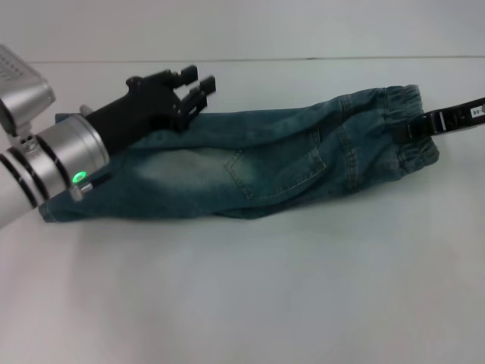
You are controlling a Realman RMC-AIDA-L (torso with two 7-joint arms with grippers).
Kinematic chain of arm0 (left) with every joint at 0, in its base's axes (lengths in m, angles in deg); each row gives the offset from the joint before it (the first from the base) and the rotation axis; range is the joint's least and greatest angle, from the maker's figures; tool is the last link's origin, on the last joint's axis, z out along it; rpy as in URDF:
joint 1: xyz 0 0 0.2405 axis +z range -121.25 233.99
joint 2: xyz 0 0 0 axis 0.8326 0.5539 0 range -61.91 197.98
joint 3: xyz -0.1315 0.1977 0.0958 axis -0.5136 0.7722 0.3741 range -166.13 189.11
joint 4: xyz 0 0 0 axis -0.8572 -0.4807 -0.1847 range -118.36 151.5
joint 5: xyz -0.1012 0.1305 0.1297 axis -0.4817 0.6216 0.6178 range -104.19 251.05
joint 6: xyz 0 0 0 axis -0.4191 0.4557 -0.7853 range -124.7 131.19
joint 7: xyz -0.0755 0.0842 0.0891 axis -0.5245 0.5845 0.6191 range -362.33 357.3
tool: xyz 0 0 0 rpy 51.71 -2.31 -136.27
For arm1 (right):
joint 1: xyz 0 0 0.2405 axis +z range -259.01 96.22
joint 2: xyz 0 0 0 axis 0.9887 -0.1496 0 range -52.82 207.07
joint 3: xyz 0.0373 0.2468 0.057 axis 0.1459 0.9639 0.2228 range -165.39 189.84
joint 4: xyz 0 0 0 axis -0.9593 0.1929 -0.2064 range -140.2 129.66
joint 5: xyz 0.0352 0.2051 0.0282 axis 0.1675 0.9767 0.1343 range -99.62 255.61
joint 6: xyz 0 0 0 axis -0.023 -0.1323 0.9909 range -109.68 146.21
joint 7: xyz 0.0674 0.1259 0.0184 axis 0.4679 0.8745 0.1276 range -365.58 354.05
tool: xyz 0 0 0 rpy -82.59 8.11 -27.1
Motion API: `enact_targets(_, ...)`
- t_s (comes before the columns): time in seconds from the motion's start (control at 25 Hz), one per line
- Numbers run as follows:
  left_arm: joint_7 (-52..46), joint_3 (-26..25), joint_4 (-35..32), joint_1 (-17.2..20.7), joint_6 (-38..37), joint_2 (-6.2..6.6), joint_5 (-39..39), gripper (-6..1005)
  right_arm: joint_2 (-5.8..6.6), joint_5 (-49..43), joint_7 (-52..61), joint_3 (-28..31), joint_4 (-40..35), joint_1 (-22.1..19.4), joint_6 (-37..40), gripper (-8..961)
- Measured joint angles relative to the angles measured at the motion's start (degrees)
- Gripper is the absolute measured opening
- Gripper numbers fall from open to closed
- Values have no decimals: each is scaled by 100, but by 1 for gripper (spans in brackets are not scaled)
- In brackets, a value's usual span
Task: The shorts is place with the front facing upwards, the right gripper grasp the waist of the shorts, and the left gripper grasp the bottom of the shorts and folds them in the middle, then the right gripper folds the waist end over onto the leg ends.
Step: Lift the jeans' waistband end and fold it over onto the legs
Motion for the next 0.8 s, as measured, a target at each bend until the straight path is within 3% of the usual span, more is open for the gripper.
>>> enact_targets(0.08,1039,-17,543,-173,206,1,-729,544,9,106,19,3,-75,16,133,105)
enact_targets(0.2,2711,-37,1238,-372,406,3,-1661,332,-19,252,52,11,-340,30,411,106)
enact_targets(0.36,4565,-41,1998,-605,720,4,-2360,181,-41,668,66,35,-741,45,830,106)
enact_targets(0.64,6162,-214,2802,-890,1264,7,-2491,0,101,1595,66,52,-879,176,1400,106)
enact_targets(0.8,6493,-359,3056,-975,1395,8,-2494,2,164,1917,68,59,-1005,253,1594,106)
